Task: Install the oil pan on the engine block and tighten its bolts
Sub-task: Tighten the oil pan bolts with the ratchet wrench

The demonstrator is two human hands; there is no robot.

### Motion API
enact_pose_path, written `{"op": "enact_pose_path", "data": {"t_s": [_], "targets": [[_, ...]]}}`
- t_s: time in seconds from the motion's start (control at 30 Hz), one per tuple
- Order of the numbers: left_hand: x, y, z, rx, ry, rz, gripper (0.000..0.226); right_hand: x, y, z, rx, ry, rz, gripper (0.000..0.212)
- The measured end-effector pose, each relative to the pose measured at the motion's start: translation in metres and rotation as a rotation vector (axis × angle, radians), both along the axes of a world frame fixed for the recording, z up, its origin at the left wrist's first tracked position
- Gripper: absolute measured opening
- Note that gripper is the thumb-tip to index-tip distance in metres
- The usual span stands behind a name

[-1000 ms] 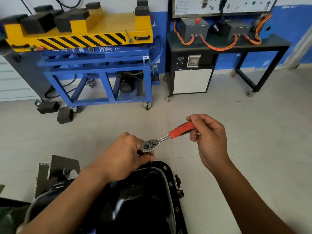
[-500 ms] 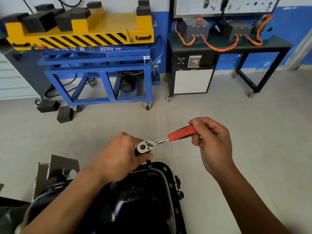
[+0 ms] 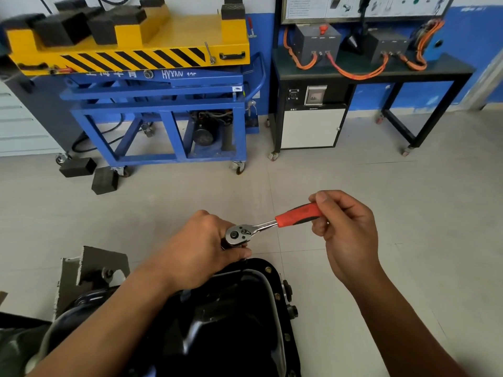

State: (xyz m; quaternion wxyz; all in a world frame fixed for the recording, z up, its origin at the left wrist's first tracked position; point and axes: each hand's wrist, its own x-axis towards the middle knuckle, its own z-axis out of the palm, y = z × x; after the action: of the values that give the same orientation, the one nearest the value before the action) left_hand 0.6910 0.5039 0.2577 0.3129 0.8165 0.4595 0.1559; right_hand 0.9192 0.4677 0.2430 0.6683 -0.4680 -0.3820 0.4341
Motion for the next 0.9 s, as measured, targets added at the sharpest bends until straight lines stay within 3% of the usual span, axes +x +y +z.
{"op": "enact_pose_path", "data": {"t_s": [0.17,0.33,0.57,0.9], "targets": [[-0.002,0.002,0.0,-0.028,-0.037,0.014,0.016,0.003,-0.015,-0.012,0.008,-0.007,0.029,0.013],[0.0,0.004,-0.001,-0.023,-0.061,0.001,0.007,-0.001,-0.048,-0.03,-0.012,-0.003,0.045,0.043],[0.001,0.003,-0.003,0.015,-0.071,-0.058,0.007,-0.022,-0.089,-0.033,-0.006,-0.127,0.064,0.014],[-0.001,0.007,-0.006,0.065,-0.039,-0.132,0.011,-0.024,-0.094,-0.03,-0.026,-0.153,0.026,0.013]]}}
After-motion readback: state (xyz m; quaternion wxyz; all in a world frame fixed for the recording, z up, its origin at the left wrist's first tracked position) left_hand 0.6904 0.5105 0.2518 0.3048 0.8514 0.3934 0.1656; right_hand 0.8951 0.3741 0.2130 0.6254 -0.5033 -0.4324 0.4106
